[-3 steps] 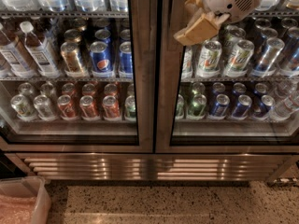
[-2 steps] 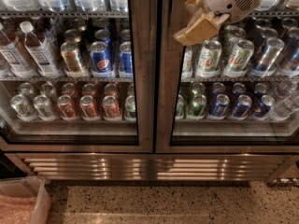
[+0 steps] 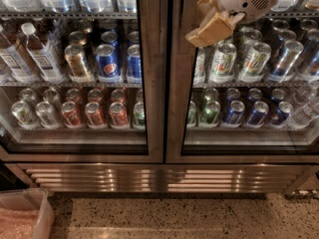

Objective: Open right fridge door

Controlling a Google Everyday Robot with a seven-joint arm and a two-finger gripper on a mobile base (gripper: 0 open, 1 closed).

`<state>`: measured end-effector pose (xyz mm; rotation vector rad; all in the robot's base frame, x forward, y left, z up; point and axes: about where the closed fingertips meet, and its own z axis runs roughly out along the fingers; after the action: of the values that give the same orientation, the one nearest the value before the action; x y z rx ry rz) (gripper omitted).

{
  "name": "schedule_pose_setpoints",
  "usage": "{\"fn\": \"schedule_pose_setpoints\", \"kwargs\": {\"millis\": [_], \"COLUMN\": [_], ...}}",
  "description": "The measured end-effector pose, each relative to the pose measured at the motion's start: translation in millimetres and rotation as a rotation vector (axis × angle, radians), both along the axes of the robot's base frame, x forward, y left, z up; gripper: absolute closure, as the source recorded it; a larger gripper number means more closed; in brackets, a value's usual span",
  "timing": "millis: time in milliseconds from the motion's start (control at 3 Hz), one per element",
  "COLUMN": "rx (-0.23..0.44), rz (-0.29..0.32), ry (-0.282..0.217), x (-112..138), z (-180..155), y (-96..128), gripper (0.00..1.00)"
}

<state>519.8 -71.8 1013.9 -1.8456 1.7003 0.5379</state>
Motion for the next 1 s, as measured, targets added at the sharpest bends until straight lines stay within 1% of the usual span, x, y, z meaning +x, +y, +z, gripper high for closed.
{"fn": "schedule_pose_setpoints", "kwargs": {"millis": [333, 1000], "rx": [0.004, 0.014], "rz": [0.019, 0.025], "ry": [0.001, -0.008], "x": [-0.8, 0.8], "z": [0.2, 3.3], "y": [0.7, -0.1], "gripper": [1.00, 1.00]}}
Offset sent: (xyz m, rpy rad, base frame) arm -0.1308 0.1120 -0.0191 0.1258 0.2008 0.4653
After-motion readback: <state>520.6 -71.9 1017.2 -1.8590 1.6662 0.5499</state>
